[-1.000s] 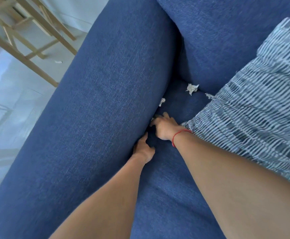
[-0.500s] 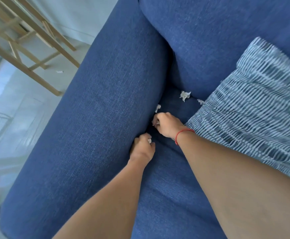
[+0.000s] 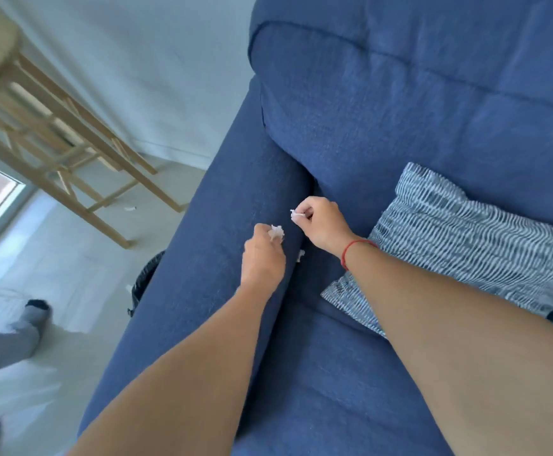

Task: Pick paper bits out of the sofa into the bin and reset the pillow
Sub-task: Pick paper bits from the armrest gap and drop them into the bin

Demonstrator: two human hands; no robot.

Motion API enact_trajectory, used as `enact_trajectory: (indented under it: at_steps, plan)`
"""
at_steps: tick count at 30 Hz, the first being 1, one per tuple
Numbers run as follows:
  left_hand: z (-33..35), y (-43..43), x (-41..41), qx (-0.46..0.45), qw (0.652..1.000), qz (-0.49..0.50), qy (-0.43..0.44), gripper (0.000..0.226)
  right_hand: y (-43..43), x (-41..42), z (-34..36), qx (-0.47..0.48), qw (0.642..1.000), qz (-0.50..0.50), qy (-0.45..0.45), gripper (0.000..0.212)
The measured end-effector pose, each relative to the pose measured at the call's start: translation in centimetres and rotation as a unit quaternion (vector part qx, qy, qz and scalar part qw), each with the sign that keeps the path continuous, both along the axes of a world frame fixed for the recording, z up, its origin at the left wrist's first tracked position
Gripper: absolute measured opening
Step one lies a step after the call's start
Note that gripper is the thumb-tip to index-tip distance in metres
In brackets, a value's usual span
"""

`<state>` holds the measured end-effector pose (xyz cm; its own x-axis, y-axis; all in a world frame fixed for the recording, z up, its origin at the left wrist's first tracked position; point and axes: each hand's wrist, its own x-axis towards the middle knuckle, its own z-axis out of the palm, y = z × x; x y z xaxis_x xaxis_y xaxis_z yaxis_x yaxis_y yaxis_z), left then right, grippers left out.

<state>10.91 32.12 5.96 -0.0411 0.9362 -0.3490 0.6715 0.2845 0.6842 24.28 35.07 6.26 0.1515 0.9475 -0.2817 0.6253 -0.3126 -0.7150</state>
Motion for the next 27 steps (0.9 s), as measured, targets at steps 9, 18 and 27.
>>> enact_trajectory:
  at_steps: [9, 18, 27]
  plan:
    - [2.5, 4.9, -16.0, 0.064, 0.984, 0.161, 0.034, 0.02, 4.0, -13.7, 2.8, 0.024, 0.997, 0.063, 0.044, 0.015]
    - [0.3, 4.4, -26.5, -0.007, 0.961, 0.276, 0.015, 0.011, 5.6, -26.4, 0.6, -0.028, 0.991, 0.125, 0.042, 0.011]
    - [-2.2, 4.7, -28.0, -0.098, 0.969, 0.226, 0.031, 0.027, 6.2, -28.0, -0.5, -0.099, 0.982, 0.161, 0.011, 0.048]
